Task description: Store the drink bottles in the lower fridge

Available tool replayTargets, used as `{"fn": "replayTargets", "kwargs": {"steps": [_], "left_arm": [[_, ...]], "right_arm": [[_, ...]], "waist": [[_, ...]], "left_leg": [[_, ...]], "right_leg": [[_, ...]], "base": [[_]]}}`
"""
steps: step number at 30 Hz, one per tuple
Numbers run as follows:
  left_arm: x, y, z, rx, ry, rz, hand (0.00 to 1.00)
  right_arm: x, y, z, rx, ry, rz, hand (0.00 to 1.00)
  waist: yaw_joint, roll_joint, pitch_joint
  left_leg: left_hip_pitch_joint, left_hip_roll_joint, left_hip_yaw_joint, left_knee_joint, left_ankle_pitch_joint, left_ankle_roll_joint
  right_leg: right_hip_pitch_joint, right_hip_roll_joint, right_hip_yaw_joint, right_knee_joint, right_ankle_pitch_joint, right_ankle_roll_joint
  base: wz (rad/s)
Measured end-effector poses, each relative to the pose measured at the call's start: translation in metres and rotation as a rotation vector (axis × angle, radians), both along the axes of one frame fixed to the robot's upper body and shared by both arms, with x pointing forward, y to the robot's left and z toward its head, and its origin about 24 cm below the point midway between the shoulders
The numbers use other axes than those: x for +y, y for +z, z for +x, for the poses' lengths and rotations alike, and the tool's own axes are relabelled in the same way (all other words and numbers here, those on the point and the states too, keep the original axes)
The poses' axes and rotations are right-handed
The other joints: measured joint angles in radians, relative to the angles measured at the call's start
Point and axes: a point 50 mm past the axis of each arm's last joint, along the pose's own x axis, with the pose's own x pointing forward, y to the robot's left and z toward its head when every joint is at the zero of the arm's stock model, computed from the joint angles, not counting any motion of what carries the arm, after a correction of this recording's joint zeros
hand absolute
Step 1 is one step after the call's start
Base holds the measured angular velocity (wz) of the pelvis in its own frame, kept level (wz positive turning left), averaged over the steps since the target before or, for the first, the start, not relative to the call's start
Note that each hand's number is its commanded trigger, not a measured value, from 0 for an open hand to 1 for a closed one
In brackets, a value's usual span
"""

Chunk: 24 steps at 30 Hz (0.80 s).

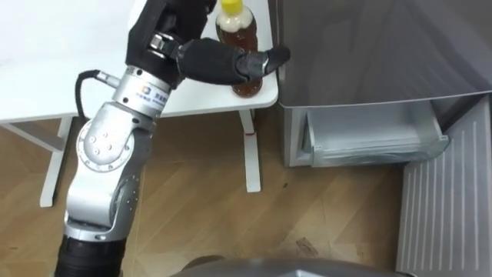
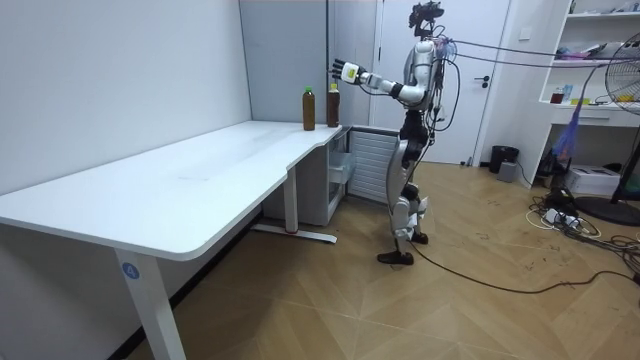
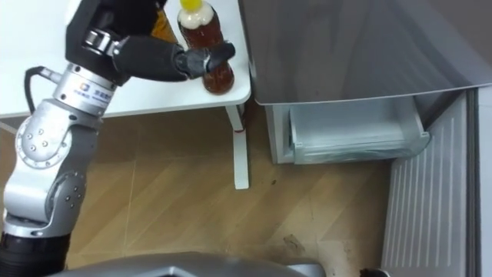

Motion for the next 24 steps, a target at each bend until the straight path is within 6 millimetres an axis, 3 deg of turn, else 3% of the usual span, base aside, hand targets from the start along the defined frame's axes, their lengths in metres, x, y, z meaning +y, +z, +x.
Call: {"fn": "replayTargets", "kwargs": {"steps": [9, 24], "left_arm": [[-0.001, -0.008, -0.003, 0.046, -0.006, 0.002, 0.00], [0.008, -0.025, 0.000, 0.119, 0.024, -0.063, 0.00]], "right_arm": [[0.001, 0.000, -0.003, 0.020, 0.000, 0.001, 0.00], [0.001, 0.000, 0.002, -0.014, 0.014, -0.008, 0.00]], "waist": [[0.000, -0.011, 0.0035], [0.009, -0.021, 0.0005]], "left_leg": [[-0.002, 0.004, 0.003, 0.003, 0.001, 0.001], [0.022, 0.008, 0.016, -0.001, 0.001, 0.002]], "right_leg": [[-0.009, 0.002, 0.009, 0.001, 0.000, 0.000], [0.006, 0.002, 0.010, 0.017, 0.002, -0.002]], "base": [[-0.02], [0.00]]}}
